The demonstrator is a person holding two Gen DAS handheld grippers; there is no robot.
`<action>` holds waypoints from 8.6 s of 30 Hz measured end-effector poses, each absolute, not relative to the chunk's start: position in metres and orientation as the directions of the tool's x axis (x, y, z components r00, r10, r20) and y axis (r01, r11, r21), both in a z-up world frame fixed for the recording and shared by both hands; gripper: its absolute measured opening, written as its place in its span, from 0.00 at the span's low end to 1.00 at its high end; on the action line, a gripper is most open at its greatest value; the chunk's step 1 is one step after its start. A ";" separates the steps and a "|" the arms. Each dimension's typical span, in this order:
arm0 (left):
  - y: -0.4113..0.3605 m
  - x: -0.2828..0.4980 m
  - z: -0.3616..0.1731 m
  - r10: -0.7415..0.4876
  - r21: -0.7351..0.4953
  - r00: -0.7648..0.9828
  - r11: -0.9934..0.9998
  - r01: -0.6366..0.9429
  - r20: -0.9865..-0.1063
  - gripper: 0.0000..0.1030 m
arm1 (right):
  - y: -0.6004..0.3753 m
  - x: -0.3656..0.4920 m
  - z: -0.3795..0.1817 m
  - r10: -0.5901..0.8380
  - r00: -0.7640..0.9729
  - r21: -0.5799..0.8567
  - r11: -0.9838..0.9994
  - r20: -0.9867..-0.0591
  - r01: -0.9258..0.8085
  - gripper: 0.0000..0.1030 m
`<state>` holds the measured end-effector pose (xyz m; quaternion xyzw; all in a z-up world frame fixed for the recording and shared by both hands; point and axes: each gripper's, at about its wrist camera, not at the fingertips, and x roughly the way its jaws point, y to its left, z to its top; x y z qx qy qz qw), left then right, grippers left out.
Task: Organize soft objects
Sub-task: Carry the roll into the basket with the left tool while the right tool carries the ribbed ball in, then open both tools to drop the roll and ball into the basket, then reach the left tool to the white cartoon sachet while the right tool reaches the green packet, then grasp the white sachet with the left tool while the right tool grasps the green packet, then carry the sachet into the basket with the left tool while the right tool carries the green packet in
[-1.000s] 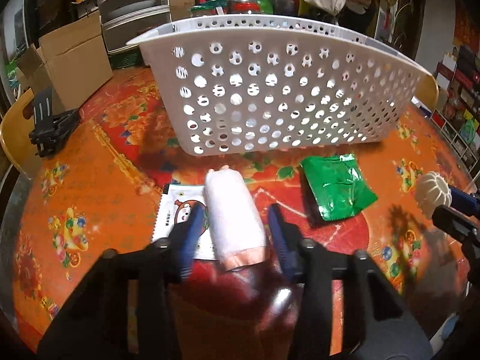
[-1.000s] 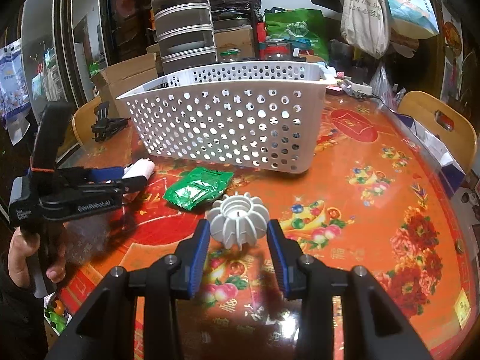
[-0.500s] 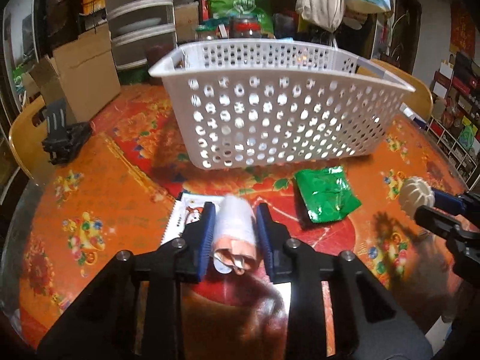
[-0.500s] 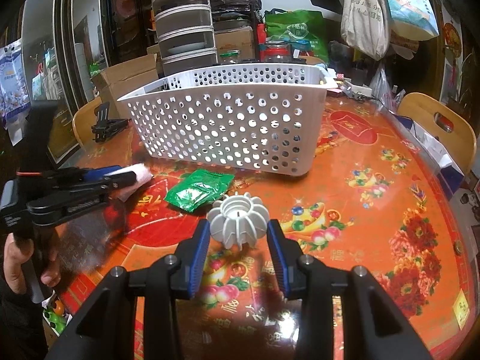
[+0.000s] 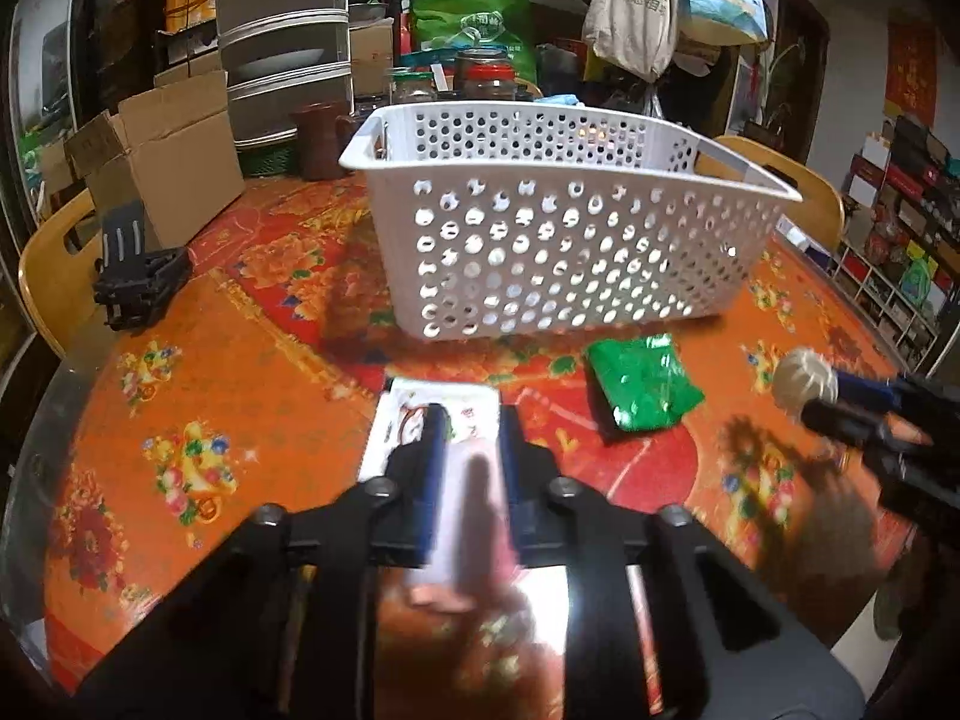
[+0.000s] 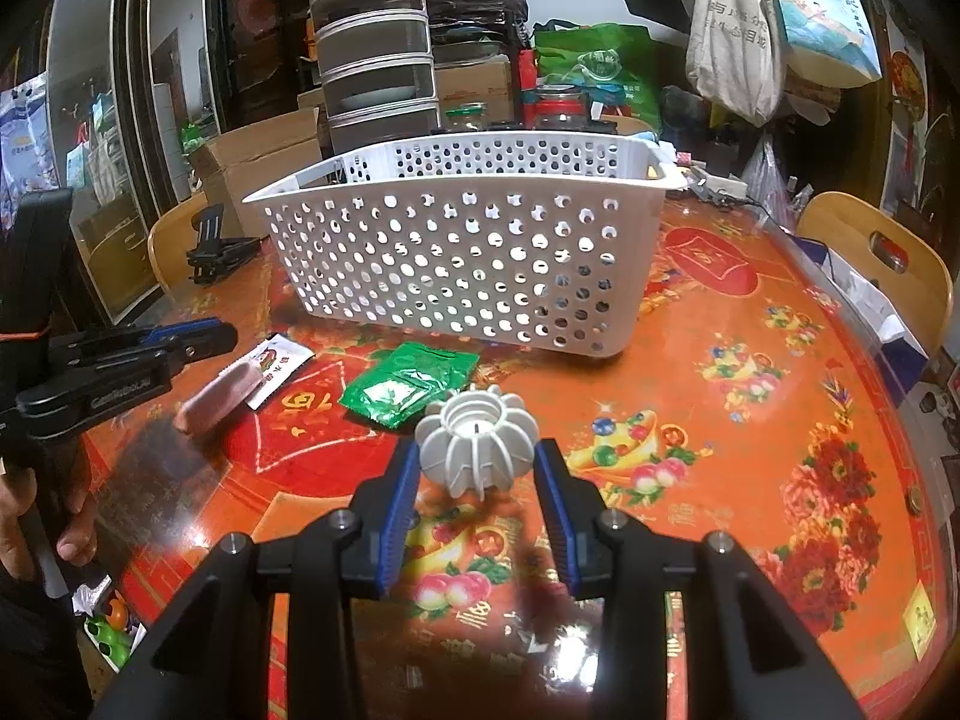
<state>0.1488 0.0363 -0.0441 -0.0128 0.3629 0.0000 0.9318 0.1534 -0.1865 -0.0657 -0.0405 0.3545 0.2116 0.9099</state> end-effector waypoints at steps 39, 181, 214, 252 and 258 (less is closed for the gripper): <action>0.026 0.132 -0.062 0.086 0.008 0.726 0.994 -0.110 -0.682 0.29 | -0.198 0.154 -0.074 0.171 0.748 -0.003 0.974 -0.642 -0.225 0.37; 0.049 0.197 -0.082 0.024 -0.039 0.614 0.995 -0.090 -0.789 0.47 | -0.087 0.240 -0.105 0.246 0.545 0.031 0.927 -0.802 -0.374 0.81; 0.050 0.176 -0.067 -0.002 -0.064 0.688 0.996 -0.064 -0.725 0.09 | -0.137 0.206 -0.085 0.298 0.603 0.060 0.922 -0.740 -0.382 0.54; 0.023 0.124 0.050 0.011 -0.043 0.847 0.998 -0.040 -0.532 0.04 | -0.182 0.181 0.022 0.309 0.747 0.023 0.930 -0.588 -0.367 0.54; 0.016 0.137 0.085 0.015 -0.036 0.866 0.999 -0.038 -0.500 0.04 | -0.181 0.203 0.049 0.293 0.766 0.002 0.934 -0.572 -0.356 0.54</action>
